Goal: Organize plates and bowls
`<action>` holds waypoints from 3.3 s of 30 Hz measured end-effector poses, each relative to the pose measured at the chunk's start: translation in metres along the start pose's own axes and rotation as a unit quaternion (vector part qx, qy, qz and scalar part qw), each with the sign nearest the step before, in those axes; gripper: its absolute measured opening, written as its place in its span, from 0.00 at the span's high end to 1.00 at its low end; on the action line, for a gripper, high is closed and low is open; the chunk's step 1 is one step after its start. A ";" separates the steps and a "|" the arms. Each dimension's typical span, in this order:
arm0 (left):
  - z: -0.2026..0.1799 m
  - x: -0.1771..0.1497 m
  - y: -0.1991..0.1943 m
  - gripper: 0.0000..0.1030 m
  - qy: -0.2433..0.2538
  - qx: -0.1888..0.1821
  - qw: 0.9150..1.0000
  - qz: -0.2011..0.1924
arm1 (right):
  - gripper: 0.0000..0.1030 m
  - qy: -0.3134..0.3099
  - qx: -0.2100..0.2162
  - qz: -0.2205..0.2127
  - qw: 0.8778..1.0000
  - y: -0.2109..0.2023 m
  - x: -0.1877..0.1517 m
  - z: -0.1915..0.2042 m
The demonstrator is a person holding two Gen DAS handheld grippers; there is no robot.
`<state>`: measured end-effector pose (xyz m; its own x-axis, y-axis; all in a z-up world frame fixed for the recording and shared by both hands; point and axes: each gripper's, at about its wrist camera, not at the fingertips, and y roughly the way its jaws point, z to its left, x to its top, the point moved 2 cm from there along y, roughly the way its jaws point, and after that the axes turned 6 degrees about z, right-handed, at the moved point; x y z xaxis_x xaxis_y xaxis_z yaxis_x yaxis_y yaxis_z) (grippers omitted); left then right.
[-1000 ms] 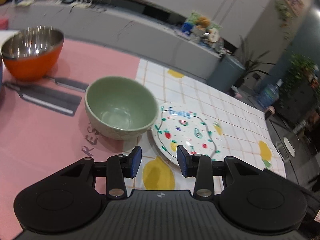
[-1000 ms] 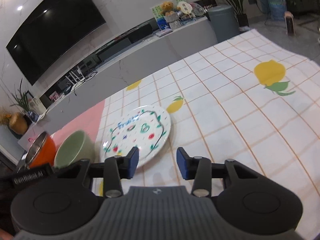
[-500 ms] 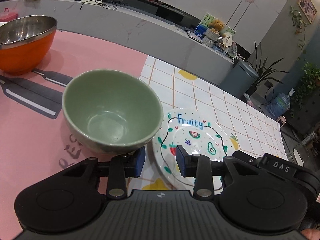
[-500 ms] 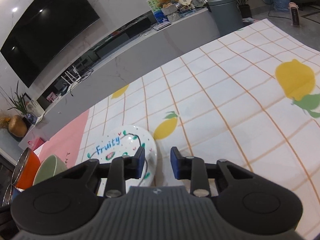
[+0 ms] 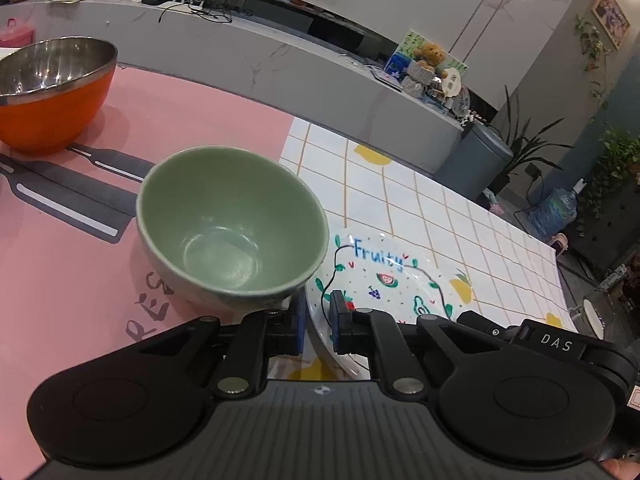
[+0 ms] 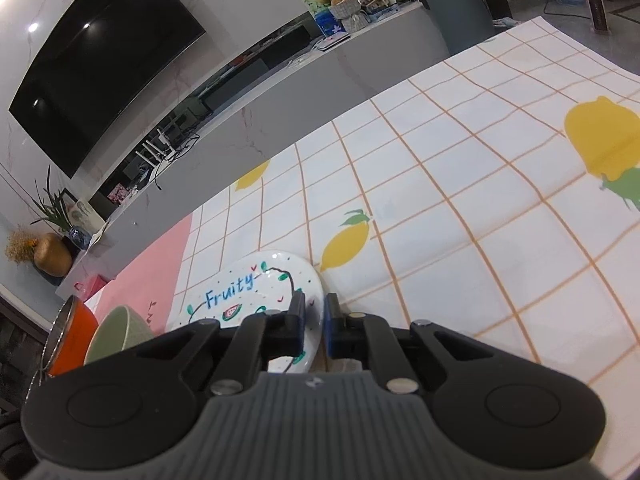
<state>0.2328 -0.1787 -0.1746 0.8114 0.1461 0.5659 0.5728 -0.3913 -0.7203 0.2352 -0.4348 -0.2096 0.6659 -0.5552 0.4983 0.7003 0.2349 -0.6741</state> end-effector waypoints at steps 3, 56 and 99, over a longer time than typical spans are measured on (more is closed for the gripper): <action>0.002 -0.002 -0.010 0.87 0.003 -0.005 1.000 0.000 | 0.93 0.010 0.001 0.004 1.000 -0.010 -0.009 0.001; 0.243 -0.091 -0.235 0.88 -0.126 0.081 0.987 -0.065 | 0.93 -0.136 0.088 0.141 0.977 -0.057 -0.253 0.244; 0.172 -0.068 -0.234 0.84 -0.016 0.114 0.990 -0.076 | 0.90 -0.418 -0.014 -0.132 0.899 -0.169 -0.225 0.135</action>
<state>0.0636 0.0592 -0.1141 0.7155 0.2185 0.6635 0.6964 -0.1479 -0.7023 0.0021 -0.2419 -0.1343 0.4457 0.2080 0.8707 0.8637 0.1555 -0.4793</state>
